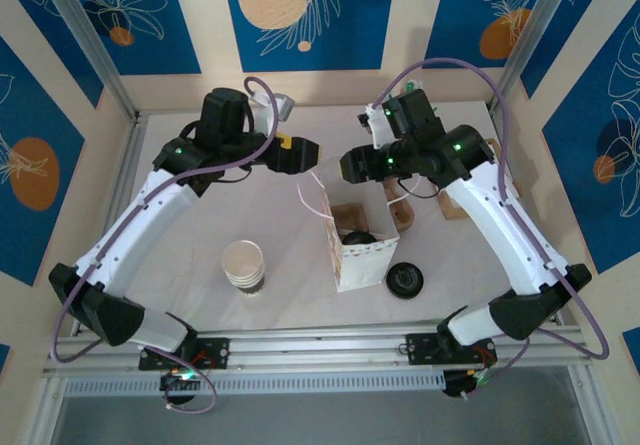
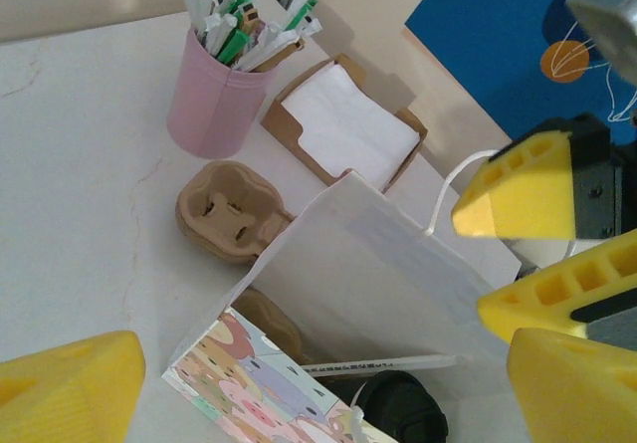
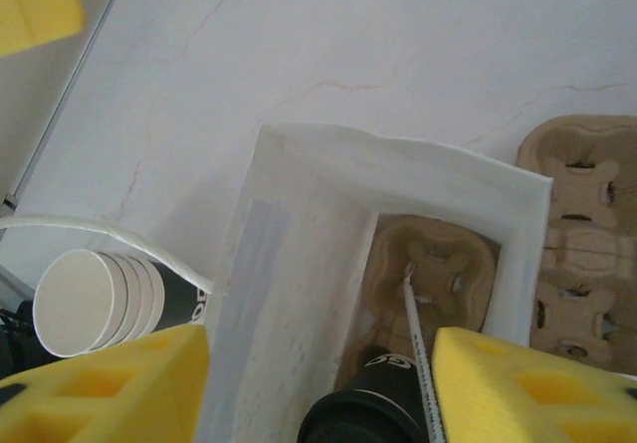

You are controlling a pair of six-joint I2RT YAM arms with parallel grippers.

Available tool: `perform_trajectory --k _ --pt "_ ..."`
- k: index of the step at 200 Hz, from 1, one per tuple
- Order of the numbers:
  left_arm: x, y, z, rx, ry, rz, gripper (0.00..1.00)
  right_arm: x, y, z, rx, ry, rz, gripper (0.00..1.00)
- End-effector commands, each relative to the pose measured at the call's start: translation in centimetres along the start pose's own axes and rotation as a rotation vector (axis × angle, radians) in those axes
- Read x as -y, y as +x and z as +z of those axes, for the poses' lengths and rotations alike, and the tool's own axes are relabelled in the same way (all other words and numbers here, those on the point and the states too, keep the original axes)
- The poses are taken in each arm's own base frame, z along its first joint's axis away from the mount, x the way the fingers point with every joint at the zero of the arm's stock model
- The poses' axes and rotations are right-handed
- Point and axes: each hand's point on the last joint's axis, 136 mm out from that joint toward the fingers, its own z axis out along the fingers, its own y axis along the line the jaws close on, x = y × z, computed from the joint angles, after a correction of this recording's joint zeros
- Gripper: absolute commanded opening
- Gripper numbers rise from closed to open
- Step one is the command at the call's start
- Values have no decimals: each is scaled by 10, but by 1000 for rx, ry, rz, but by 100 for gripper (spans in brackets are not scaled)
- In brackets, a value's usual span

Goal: Pack the takeout coffee

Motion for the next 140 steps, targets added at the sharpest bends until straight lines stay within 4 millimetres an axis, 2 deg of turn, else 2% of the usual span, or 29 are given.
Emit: perform_trajectory --k 1,43,80,105,140 --pt "8 -11 -2 16 -1 55 94 15 -9 -26 69 49 29 70" --pt "0 -26 14 -14 -15 86 96 73 -16 -42 131 144 196 73" --pt "-13 -41 41 -67 -7 69 95 146 -4 -47 143 283 398 73" --pt "-19 -42 63 -97 38 38 91 192 13 -35 107 350 512 71" --pt "-29 -32 95 -174 80 2 78 244 34 0 23 413 617 70"
